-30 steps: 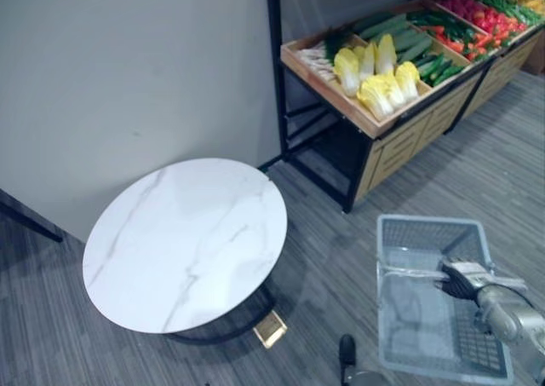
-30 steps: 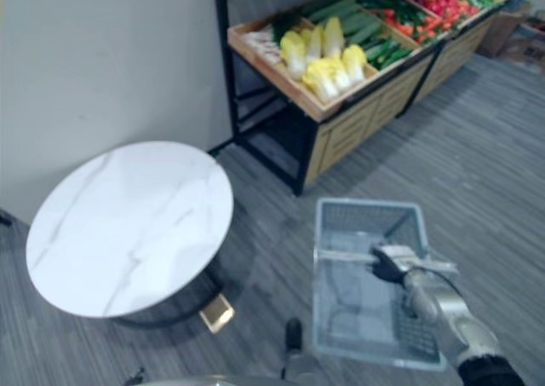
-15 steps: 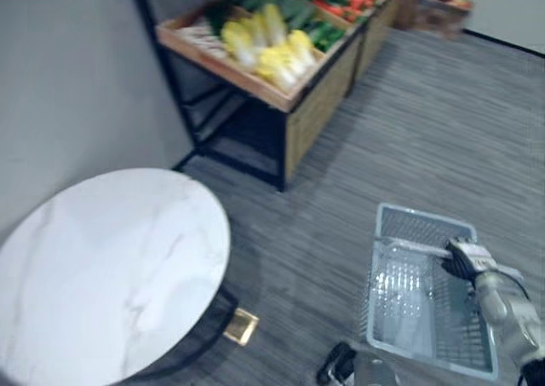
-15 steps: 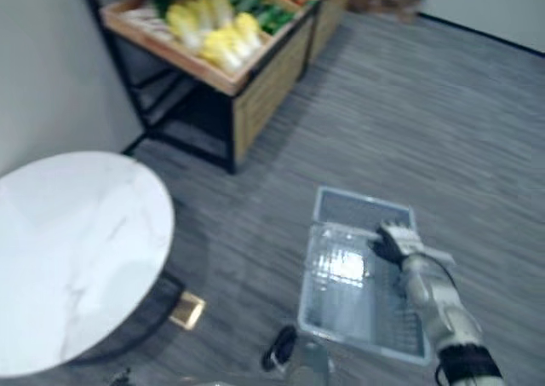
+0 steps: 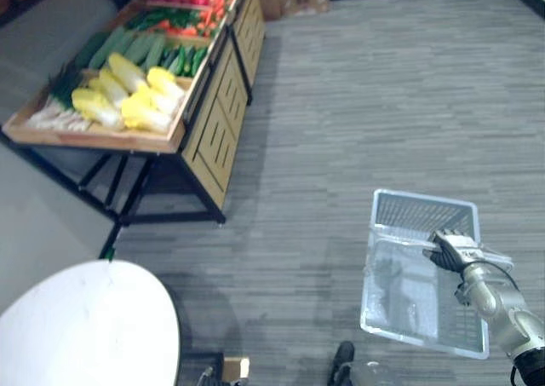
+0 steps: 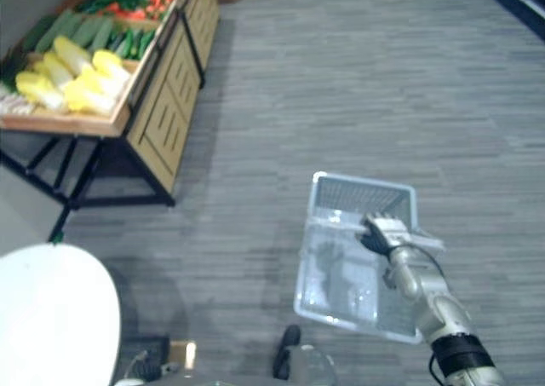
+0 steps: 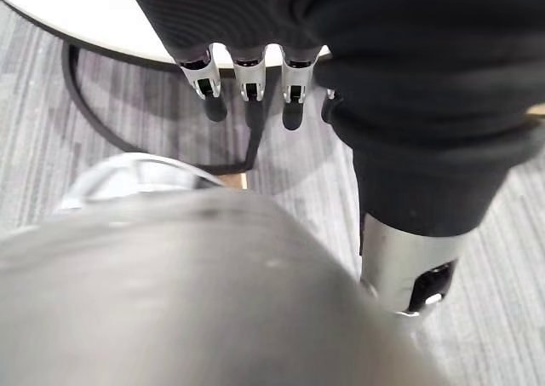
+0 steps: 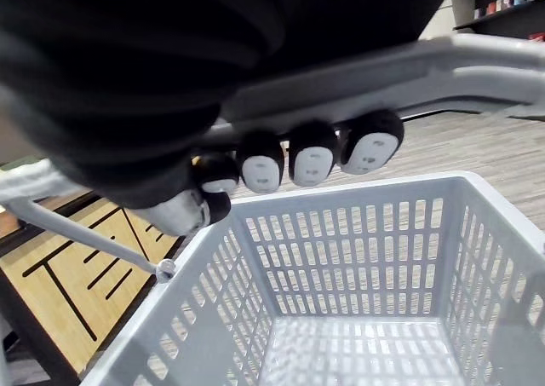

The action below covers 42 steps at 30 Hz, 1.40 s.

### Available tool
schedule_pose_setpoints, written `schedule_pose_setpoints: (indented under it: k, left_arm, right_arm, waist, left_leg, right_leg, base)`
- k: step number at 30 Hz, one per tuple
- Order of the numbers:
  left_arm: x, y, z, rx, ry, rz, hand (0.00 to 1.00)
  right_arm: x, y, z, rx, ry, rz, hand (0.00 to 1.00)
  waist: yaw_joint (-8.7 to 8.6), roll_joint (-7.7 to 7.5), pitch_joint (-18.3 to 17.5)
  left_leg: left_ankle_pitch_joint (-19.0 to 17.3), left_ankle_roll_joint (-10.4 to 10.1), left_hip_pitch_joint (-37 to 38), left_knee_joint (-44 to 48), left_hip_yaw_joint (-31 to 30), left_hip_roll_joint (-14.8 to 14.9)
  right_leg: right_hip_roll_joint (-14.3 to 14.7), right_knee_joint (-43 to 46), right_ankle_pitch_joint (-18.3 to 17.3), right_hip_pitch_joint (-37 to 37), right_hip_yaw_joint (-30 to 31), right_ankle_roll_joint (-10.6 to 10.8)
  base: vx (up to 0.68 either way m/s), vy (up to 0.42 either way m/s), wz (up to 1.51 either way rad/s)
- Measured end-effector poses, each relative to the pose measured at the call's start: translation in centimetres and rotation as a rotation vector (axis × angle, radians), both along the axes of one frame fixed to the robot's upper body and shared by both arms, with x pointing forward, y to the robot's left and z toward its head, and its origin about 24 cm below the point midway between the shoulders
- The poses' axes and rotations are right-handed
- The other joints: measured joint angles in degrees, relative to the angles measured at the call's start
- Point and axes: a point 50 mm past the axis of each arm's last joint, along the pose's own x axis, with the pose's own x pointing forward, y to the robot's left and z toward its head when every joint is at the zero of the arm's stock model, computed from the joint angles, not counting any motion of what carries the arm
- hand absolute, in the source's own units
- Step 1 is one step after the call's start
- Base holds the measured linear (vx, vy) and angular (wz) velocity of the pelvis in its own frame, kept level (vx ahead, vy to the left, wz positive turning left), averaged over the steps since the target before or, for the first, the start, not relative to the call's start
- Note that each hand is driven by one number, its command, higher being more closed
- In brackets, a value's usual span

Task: Pick vegetable in the basket

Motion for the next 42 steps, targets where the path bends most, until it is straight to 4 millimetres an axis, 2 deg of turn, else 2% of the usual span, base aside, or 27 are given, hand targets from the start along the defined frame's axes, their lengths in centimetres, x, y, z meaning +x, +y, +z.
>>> schedule_pose_setpoints:
  k: [3,6,10,12,13,17,19,21,22,23,25,26,27,28,29,30,31,32,34,35,36,37,38,39,40,41,42]
  left_arm:
    - [0.2,-0.3,0.1,-0.008,-0.02,0.005,0.0]
    - [0.2,-0.9,0.1,-0.016,-0.029,0.006,0.0]
    - [0.3,-1.2,0.0,-0.015,-0.028,-0.015,0.0]
    - [0.2,-1.9,-0.1,-0.029,-0.024,-0.035,0.0]
    - [0.3,-1.7,0.0,-0.024,-0.028,-0.034,0.0]
    - [1.3,-0.8,0.4,0.009,-0.051,-0.068,0.0]
    - [1.4,-0.7,0.4,0.015,-0.047,-0.095,0.0]
    - [1.2,-1.0,0.3,0.013,-0.038,-0.118,0.0]
    - [1.1,-1.0,0.3,0.013,-0.035,-0.123,0.0]
    - [1.0,-0.8,0.3,0.019,-0.033,-0.128,0.0]
    - [0.9,-0.5,0.4,0.029,-0.03,-0.136,0.0]
    - [0.9,-0.3,0.5,0.034,-0.033,-0.137,0.0]
    - [0.8,0.0,0.5,0.04,-0.032,-0.14,0.0]
    - [0.7,0.3,0.6,0.052,-0.021,-0.157,0.0]
    - [0.5,0.5,0.6,0.055,-0.015,-0.156,0.0]
    - [0.4,0.7,0.6,0.061,-0.012,-0.157,0.0]
    - [0.7,0.6,0.6,0.058,-0.019,-0.158,0.0]
    - [0.9,0.5,0.7,0.057,-0.025,-0.159,0.0]
    - [1.7,0.5,0.8,0.058,-0.045,-0.164,0.0]
    - [2.0,0.4,0.9,0.06,-0.057,-0.167,0.0]
    - [2.2,0.4,0.9,0.059,-0.06,-0.168,0.0]
    - [2.2,0.4,1.0,0.061,-0.06,-0.169,0.0]
    - [2.0,0.7,1.0,0.067,-0.054,-0.167,0.0]
    - [1.8,1.0,1.0,0.076,-0.05,-0.167,0.0]
    - [1.8,1.2,1.0,0.082,-0.047,-0.164,0.0]
    - [1.7,0.3,0.8,0.057,-0.046,-0.163,0.0]
    - [1.5,-0.2,0.6,0.045,-0.04,-0.16,0.0]
  right_arm:
    - [0.1,0.3,0.0,0.003,-0.003,0.017,1.0]
    - [0.0,0.6,-0.1,0.005,0.004,0.029,1.0]
    - [-0.2,0.8,-0.4,-0.036,0.04,0.077,1.0]
    - [-0.2,0.8,-0.4,-0.04,0.042,0.079,1.0]
    - [-0.2,0.9,-0.6,-0.029,0.045,0.076,1.0]
    - [-0.4,1.2,-1.4,-0.011,0.066,0.073,1.0]
    - [-0.6,1.2,-2.0,-0.001,0.085,0.056,1.0]
    - [-1.4,1.2,-3.2,0.016,0.127,0.035,1.0]
    - [-1.4,1.4,-3.4,0.026,0.131,0.033,1.0]
    - [-1.4,2.0,-3.7,0.048,0.131,0.034,1.0]
    - [-1.4,2.6,-4.0,0.073,0.129,0.031,1.0]
    - [-1.1,2.6,-3.8,0.079,0.117,0.028,1.0]
    - [-1.1,2.7,-3.8,0.084,0.116,0.027,1.0]
    - [-1.1,3.0,-3.9,0.095,0.116,0.027,1.0]
    - [-1.0,3.3,-3.9,0.11,0.113,0.028,1.0]
    - [-1.0,3.4,-4.0,0.113,0.112,0.029,1.0]
    - [-1.0,3.2,-3.8,0.116,0.105,0.021,1.0]
    - [-0.9,3.1,-3.8,0.119,0.102,0.013,1.0]
    - [-0.8,2.8,-3.5,0.13,0.085,-0.012,1.0]
    - [-0.7,2.4,-3.3,0.131,0.075,-0.029,1.0]
    - [-0.7,2.1,-3.2,0.131,0.07,-0.04,1.0]
    - [-0.7,2.0,-3.2,0.13,0.069,-0.048,1.0]
    - [-0.8,1.9,-3.3,0.126,0.078,-0.066,1.0]
    - [-0.9,1.9,-3.5,0.131,0.084,-0.073,1.0]
    - [-0.9,1.9,-3.4,0.13,0.08,-0.076,1.0]
    - [-0.7,1.3,-3.1,0.128,0.067,-0.099,1.0]
    - [-0.7,1.2,-3.0,0.125,0.068,-0.099,1.0]
  waist:
    - [0.94,0.05,0.04]
    - [0.99,1.37,0.4]
    - [1.02,2.37,0.15]
    - [1.41,3.74,-0.13]
    - [1.57,3.52,-0.14]
    - [1.45,1.07,0.05]
    - [2.16,0.64,0.18]
    - [3.04,-0.01,0.61]
    - [3.47,0.12,0.55]
    - [3.87,-0.41,0.51]
    - [4.01,-1.24,0.47]
    - [3.98,-1.56,0.65]
    - [4.01,-1.91,0.66]
    - [3.95,-1.99,0.7]
    - [3.8,-2.28,0.75]
    - [3.73,-2.34,0.76]
    - [3.23,-2.18,1.03]
    - [2.98,-2.16,1.05]
    - [2.36,-1.89,1.29]
    - [2.52,-1.85,1.72]
    - [2.49,-2.14,1.79]
    - [2.47,-2.42,1.96]
    - [2.41,-2.93,1.95]
    - [2.26,-3.9,1.53]
    - [2.0,-3.94,1.31]
    - [2.29,-1.66,1.24]
    - [2.4,-1.03,1.09]
  left_leg:
    - [-1.58,-0.69,-4.99,-10.25,-5.55,-5.26]
    - [-1.05,-1.13,-5.73,-28.46,-11.61,-7.58]
    - [4.86,-1.13,-5.77,-40.14,-15.61,-8.19]
    - [10.89,-0.83,-4.05,-44.01,-15.37,-9.26]
    - [11.03,-0.77,-3.41,-44.61,-15.03,-9.92]
    - [9.31,1.84,-2.94,-46.33,-15.19,-16.1]
    - [7.39,3.37,-2.76,-45.08,-15.52,-17.89]
    - [2.92,4.25,-2.04,-41.9,-16.9,-19.13]
    - [1.99,4.52,-1.8,-41.49,-16.98,-19.18]
    - [0.42,5.59,-1.0,-40.59,-17.03,-19.68]
    - [-1.12,6.86,0.65,-39.99,-18.4,-21.05]
    - [-1.68,8.09,2.54,-40.11,-19.42,-21.66]
    - [-2.01,8.52,3.17,-40.05,-19.97,-21.78]
    - [-2.46,9.17,4.39,-40.37,-21.27,-21.83]
    - [-2.61,9.42,6.1,-41.29,-22.06,-21.81]
    - [-2.71,9.55,6.84,-41.82,-22.71,-22.01]
    - [-2.72,9.57,8.17,-43.18,-24.51,-22.4]
    - [-2.7,9.52,8.33,-43.46,-25.13,-22.4]
    - [-2.98,8.96,8.67,-43.87,-27.46,-22.4]
    - [-3.46,8.14,9.79,-44.79,-28.17,-22.46]
    - [-4.05,7.15,11.07,-45.37,-29.52,-22.89]
    - [-4.45,6.47,11.93,-45.57,-29.77,-23.06]
    - [-5.79,4.36,13.7,-45.53,-30.59,-23.04]
    - [-7.5,2.07,15.24,-45.06,-31.14,-22.94]
    - [-8.97,1.85,15.34,-43.9,-31.39,-22.42]
    - [-11.11,0.48,12.82,-35.31,-31.35,-19.04]
    - [-10.93,0.25,11.01,-30.95,-30.92,-17.73]
  right_leg:
    - [0.55,-3.75,0.84,0.65,1.86,1.24]
    - [0.73,-3.55,1.81,1.0,1.92,2.66]
    - [0.43,-3.24,2.46,1.28,2.82,3.66]
    - [0.53,-3.25,3.18,1.33,4.53,4.92]
    - [-0.16,-3.38,3.46,1.45,5.24,5.51]
    - [-5.79,-5.0,5.55,2.48,4.75,9.43]
    - [-8.45,-1.8,4.29,2.3,4.28,11.37]
    - [-11.91,7.22,2.93,1.48,3.77,13.28]
    - [-12.8,11.12,2.93,0.29,3.83,13.26]
    - [-15.25,20.5,3.48,-3.2,4.16,12.45]
    - [-19.12,32.31,7.88,-7.7,5.41,6.1]
    - [-19.76,38.32,11.73,-10.99,9.11,5.35]
    - [-19.42,41.18,11.34,-12.19,10.97,6.12]
    - [-18.01,44.53,6.74,-13.7,11.75,7.06]
    - [-16.31,43.98,3.22,-14.36,10.96,6.66]
    - [-15.68,42.42,2.35,-14.62,10.16,6.63]
    - [-14.2,34.36,2.08,-14.94,7.64,6.41]
    - [-13.32,29.81,2.4,-14.99,7.3,6.89]
    - [-11.09,14.39,4.47,-15.01,8.76,9.71]
    - [-10.29,5.42,6.32,-14.88,10.94,12.16]
    - [-10.59,-0.72,7.03,-14.85,12.49,13.16]
    - [-11.12,-1.7,7.03,-14.86,12.83,13.15]
    - [-12.05,-1.29,6.95,-14.62,12.65,12.99]
    - [-12.63,1.3,5.89,-14.36,12.38,11.44]
    - [-12.47,3.07,7.92,-14.83,12.76,10.27]
    - [-11.11,10.41,8.47,-16.03,11.01,9.94]
    - [-10.8,11.19,7.67,-15.66,10.44,8.76]
  base:
    - [0.07,0.048,-0.81]
    - [0.09,0.114,-0.5]
    - [0.16,0.256,-0.35]
    - [0.22,0.352,-0.45]
    - [0.19,0.279,-0.32]
    - [0.18,0.256,0.16]
    - [0.16,0.205,0.3]
    - [0.15,0.2,0.35]
    - [0.12,0.277,0.25]
    - [0.12,0.278,0.15]
    - [0.16,0.239,0.24]
    - [0.19,0.159,0.25]
    - [0.27,0.159,0.38]
    - [0.29,0.111,0.5]
    - [0.31,0.085,0.54]
    - [0.39,0.053,0.7]
    - [0.33,0.02,0.65]
    - [0.41,-0.001,0.92]
    - [0.33,-0.042,0.76]
    - [0.4,-0.109,0.65]
    - [0.41,-0.136,0.61]
    - [0.45,-0.208,0.64]
    - [0.48,-0.27,0.66]
    - [0.5,-0.312,0.68]
    - [0.6,-0.408,0.63]
    - [0.59,-0.44,0.36]
    - [0.58,-0.436,0.23]
